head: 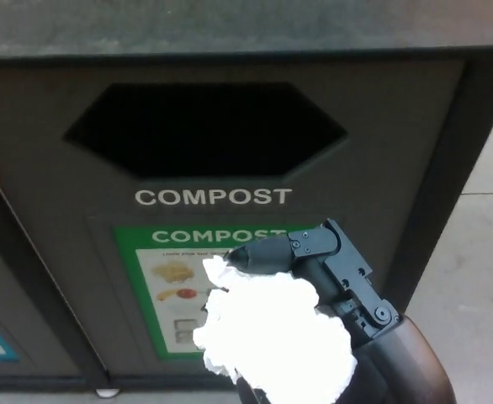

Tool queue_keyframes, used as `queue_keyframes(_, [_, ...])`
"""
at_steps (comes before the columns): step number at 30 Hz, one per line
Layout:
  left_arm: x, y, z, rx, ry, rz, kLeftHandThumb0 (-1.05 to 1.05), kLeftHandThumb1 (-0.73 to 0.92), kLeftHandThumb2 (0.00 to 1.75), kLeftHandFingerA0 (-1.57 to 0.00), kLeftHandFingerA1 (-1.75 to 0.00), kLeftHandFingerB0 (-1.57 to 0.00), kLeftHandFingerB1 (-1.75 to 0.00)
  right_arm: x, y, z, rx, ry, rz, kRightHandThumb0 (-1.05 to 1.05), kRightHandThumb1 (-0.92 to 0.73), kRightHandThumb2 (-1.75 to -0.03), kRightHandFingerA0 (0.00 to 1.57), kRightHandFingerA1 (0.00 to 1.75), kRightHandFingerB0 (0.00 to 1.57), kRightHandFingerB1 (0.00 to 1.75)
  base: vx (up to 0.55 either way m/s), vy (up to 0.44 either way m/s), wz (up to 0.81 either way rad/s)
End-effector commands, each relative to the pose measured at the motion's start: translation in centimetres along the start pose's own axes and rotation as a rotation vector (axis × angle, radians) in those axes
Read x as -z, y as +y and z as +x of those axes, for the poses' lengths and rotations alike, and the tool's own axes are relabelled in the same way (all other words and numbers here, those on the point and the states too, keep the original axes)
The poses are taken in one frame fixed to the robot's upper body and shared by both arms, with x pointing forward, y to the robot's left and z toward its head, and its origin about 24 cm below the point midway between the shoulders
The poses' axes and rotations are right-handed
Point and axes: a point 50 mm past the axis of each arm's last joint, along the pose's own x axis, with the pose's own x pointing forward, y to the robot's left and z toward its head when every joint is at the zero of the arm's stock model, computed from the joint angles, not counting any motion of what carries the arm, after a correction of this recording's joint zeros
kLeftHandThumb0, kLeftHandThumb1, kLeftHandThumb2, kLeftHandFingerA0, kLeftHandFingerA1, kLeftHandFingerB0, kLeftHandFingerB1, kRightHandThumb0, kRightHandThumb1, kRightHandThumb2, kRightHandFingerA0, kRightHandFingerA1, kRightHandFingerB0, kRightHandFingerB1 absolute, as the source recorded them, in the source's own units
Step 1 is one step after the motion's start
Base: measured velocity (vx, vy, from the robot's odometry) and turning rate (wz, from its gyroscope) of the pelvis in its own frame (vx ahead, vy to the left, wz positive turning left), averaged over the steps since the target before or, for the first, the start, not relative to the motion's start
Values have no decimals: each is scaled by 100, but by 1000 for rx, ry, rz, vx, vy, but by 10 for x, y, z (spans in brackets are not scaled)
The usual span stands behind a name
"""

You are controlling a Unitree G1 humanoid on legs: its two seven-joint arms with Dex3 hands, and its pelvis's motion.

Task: Pick up a piece of paper from the table and walk towards the trash can and throw it into compost

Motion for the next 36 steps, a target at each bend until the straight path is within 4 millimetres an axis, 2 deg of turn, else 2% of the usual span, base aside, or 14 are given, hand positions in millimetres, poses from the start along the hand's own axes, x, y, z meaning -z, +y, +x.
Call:
queue_keyframes(1, [-7,8,1,-20,-61,20,2,70,74,-96,-70,-90,-69,2,8,0,8,-7,52,-13,-42,-145,108,155,99,137,70,116,1])
queue_keyframes(10, [-8,7,1,-21,-60,25,1,69,70,-95,-66,-89,-68,3,8,1,10,0,57,-9,-42,-143,108,155,100,137,66,288,8])
queue_keyframes(16, [-5,5,-2,-9,-68,25,0,70,70,-96,-70,-90,-68,2,8,0,7,12,55,-11,-41,-144,108,156,99,137,57,-10,6])
queue_keyframes(17, [-5,5,-1,-13,-61,18,5,67,80,-99,-68,-92,-66,3,7,1,4,8,57,-11,-44,-140,109,155,99,136,0,0,0])
queue_keyframes(21, [-5,5,-1,-11,-65,14,6,66,81,-98,-68,-92,-68,3,7,1,5,7,60,-8,-45,-140,106,154,100,136,0,0,0])
queue_keyframes(27, [-7,6,-1,-15,-54,40,1,72,72,-96,-68,-89,-68,3,5,1,22,18,57,-11,-44,-137,109,154,102,135,0,0,0])
queue_keyframes(28, [-6,6,-1,-15,-55,34,6,68,77,-94,-68,-88,-69,5,2,4,29,13,16,-13,-46,-136,109,151,102,134,0,0,0])
queue_keyframes(31, [-6,7,-1,-17,-55,22,6,67,78,-96,-69,-89,-69,10,-7,11,42,10,-64,-9,-49,-131,110,153,103,136,0,0,0])
queue_keyframes(32, [-6,7,-1,-16,-56,24,2,69,73,-97,-70,-89,-69,14,-15,18,54,8,-134,-7,-43,-137,106,155,100,139,0,0,0])
queue_keyframes(35, [-5,7,-3,-9,-66,26,5,67,78,-97,-71,-90,-69,21,-26,27,77,9,-214,-3,-43,-136,107,154,100,138,0,0,0])
queue_keyframes(36, [-5,7,-3,-13,-63,26,5,69,75,-96,-70,-90,-69,27,-34,33,95,31,-268,-6,-39,-142,110,148,104,136,0,0,0])
